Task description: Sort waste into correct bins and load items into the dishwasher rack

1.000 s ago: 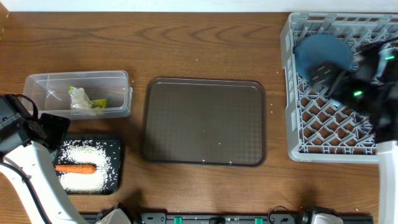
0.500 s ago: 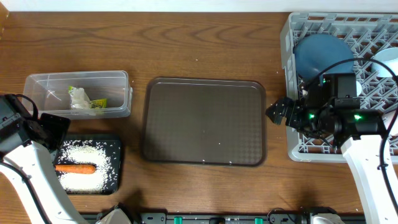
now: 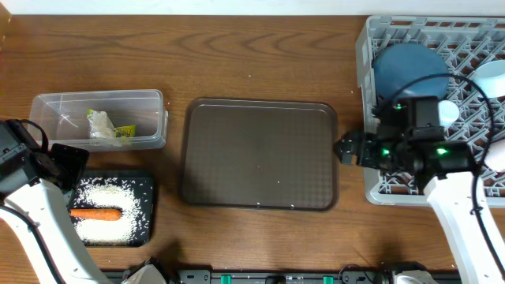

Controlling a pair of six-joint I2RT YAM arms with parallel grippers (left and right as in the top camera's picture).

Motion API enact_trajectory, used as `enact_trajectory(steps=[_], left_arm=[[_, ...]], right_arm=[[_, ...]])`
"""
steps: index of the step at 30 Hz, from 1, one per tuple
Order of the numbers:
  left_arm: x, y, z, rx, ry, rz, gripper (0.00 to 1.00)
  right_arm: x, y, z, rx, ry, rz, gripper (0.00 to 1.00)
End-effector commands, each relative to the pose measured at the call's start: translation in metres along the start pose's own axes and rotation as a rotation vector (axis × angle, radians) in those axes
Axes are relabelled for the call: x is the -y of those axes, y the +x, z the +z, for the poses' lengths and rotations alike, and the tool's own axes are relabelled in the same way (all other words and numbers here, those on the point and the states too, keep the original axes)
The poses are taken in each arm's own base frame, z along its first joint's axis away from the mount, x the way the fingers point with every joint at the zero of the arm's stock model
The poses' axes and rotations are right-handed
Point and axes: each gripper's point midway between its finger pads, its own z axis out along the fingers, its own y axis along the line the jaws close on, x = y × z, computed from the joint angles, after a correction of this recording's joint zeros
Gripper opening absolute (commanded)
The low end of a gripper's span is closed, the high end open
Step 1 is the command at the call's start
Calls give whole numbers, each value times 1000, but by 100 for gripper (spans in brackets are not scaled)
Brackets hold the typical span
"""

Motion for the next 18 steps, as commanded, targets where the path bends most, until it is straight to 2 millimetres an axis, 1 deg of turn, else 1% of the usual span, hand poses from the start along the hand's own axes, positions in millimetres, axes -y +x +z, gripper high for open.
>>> enact_trajectory(steps=[1,4,8,11,14,18], left_arm=[[-1,-4,-2,11,-4,1,98],[-1,-4,-2,11,-4,1,98],[-1,-4,-2,11,-4,1,98],[-1,-4,-2,11,-4,1,98],[-1,-4,-2,11,-4,1,98],[-1,-4,-2,11,-4,1,98]], right_arm=[[-12,5,16,35,-27,-207,99],[-24,3,26,168,-78,-363,99],[-25,10,28,353,-136,-437,99],[-23,18,21,526,-176,-485,99],[-16,26,11,668,-183,-529,99],[-3,36,1,793,-164,-558,99]])
